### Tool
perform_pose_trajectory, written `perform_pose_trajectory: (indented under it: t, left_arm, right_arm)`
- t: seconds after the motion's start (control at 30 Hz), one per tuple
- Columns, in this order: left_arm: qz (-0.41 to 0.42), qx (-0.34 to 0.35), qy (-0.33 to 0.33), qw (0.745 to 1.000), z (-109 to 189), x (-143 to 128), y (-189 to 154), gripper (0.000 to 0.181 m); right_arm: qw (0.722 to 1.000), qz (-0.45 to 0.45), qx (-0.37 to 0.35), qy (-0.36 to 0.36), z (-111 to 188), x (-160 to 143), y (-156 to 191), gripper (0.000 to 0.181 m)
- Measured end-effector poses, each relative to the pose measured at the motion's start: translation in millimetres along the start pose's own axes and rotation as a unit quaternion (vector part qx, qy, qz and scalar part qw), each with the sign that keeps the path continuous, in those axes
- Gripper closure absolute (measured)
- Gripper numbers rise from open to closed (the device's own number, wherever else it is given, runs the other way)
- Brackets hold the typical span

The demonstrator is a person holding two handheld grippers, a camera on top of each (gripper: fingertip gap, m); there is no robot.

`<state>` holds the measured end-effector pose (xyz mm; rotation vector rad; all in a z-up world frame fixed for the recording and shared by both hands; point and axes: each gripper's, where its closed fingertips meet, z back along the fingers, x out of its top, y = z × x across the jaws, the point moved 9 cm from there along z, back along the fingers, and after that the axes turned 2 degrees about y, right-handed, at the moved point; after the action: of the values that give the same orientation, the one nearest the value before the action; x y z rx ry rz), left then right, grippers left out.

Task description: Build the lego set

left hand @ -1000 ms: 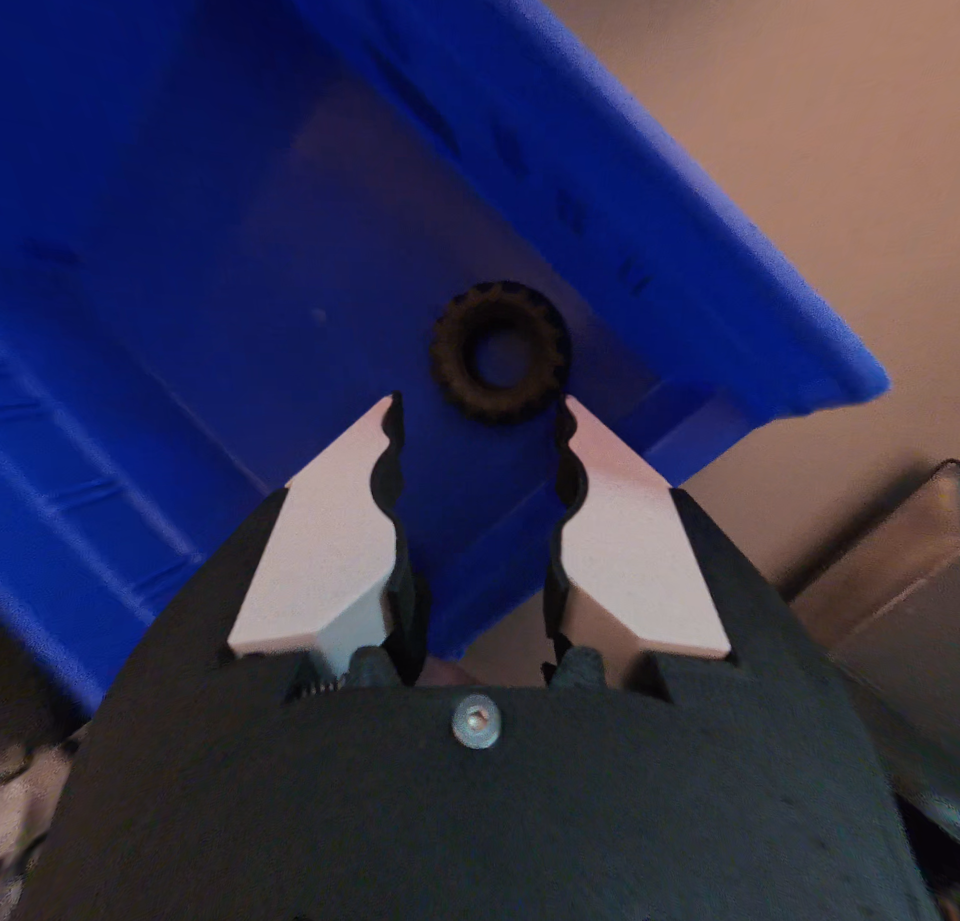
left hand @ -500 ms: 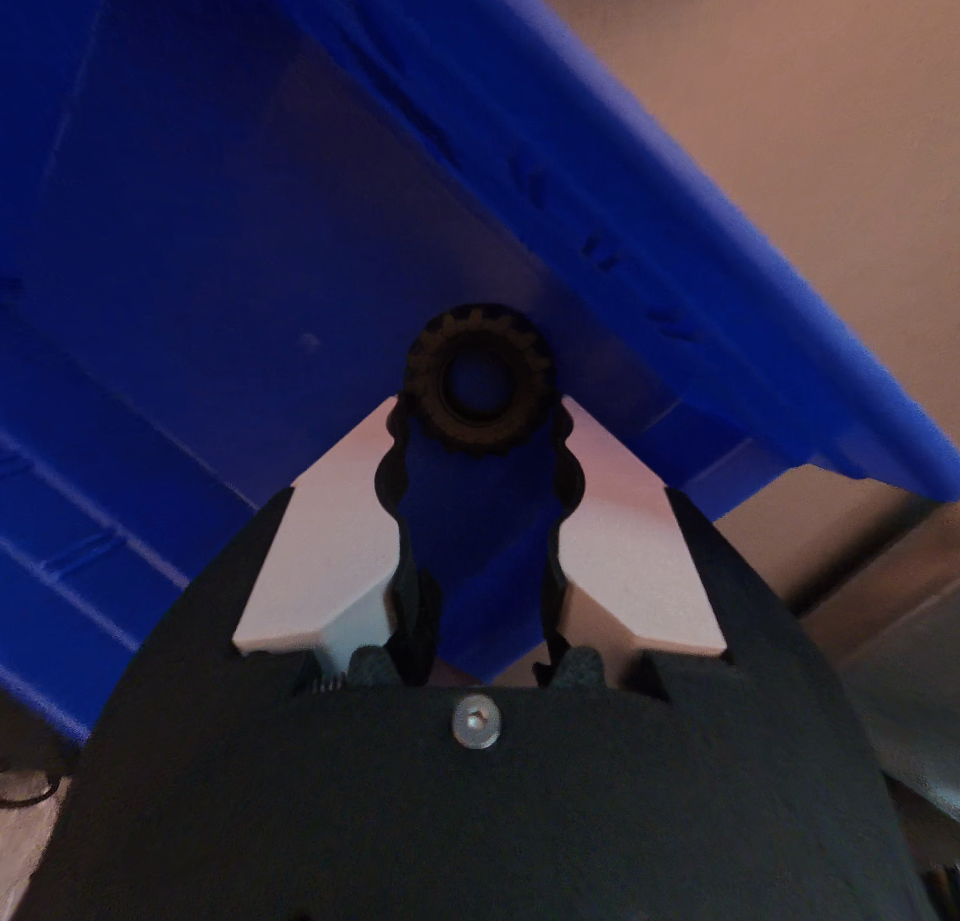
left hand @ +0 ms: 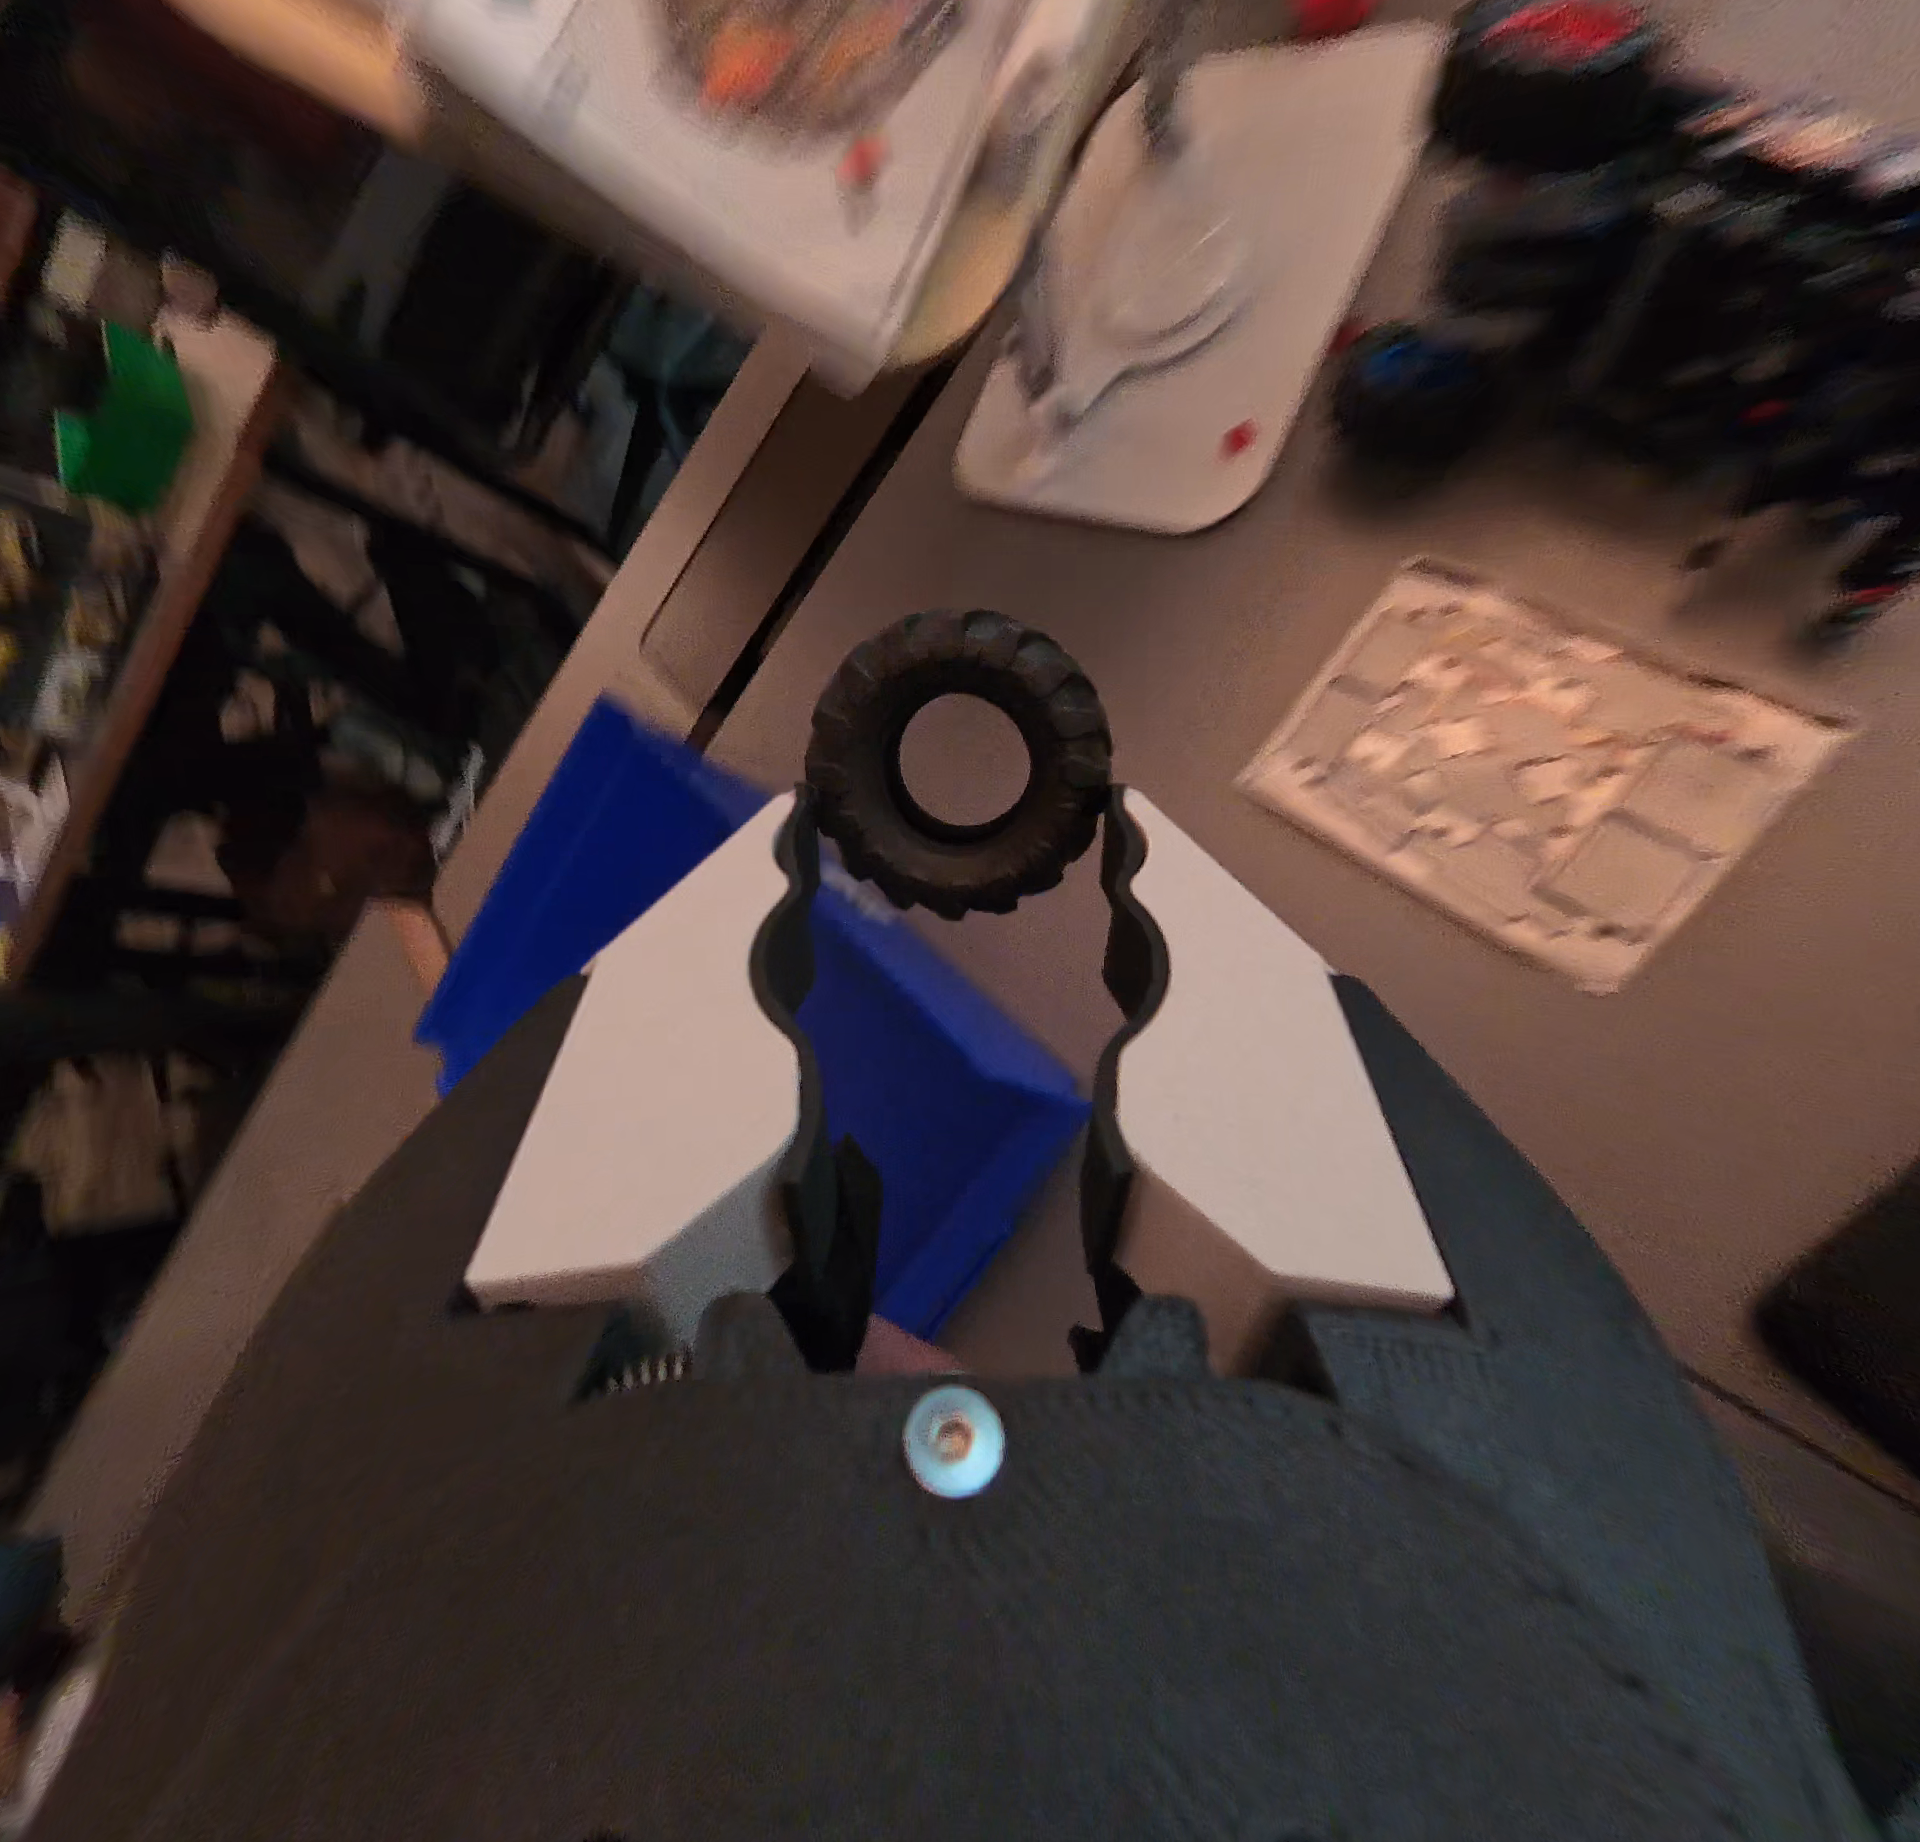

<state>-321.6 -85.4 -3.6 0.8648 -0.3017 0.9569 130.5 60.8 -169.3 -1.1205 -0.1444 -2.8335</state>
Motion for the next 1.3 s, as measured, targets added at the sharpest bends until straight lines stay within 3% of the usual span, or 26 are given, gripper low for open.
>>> perform_pose_trajectory:
  t: [0.2, 0.37, 0.43, 0.6, 0.8, 1.1, 1.3]
  left_arm:
    - [-0.130, -0.094, -0.067, 0.985, -2.1, 83.3, -122.6, 0.127]
    - [-0.177, -0.173, -0.079, 0.966, -33.2, 113.0, -196.3, 0.127]
    - [-0.182, -0.197, -0.084, 0.960, -45.2, 123.2, -217.3, 0.127]
    - [-0.210, -0.231, -0.074, 0.947, -72.4, 143.2, -263.8, 0.127]
    - [-0.225, -0.264, -0.045, 0.937, -105.2, 153.0, -304.1, 0.127]
    - [-0.230, -0.307, -0.035, 0.923, -116.7, 158.0, -329.3, 0.127]
    - [-0.197, -0.324, -0.074, 0.923, -113.5, 158.1, -329.5, 0.128]
  right_arm:
    - [0.999, 0.020, -0.001, 0.039, -16.8, -1.9, 1.4, 0.136]
    - [0.999, 0.020, -0.022, 0.031, -24.0, 6.1, -8.3, 0.140]
    - [0.999, 0.021, -0.023, 0.029, -26.3, 9.7, -12.3, 0.134]
    - [0.999, -0.007, -0.031, -0.036, -1.9, 13.2, -20.9, 0.137]
    - [0.991, -0.043, 0.033, -0.120, 25.0, 9.8, -15.8, 0.148]
    - [0.994, -0.023, 0.049, -0.095, 16.5, 7.9, -7.8, 0.157]
    - [0.994, -0.036, 0.039, -0.100, 27.9, 1.1, -12.7, 0.154]
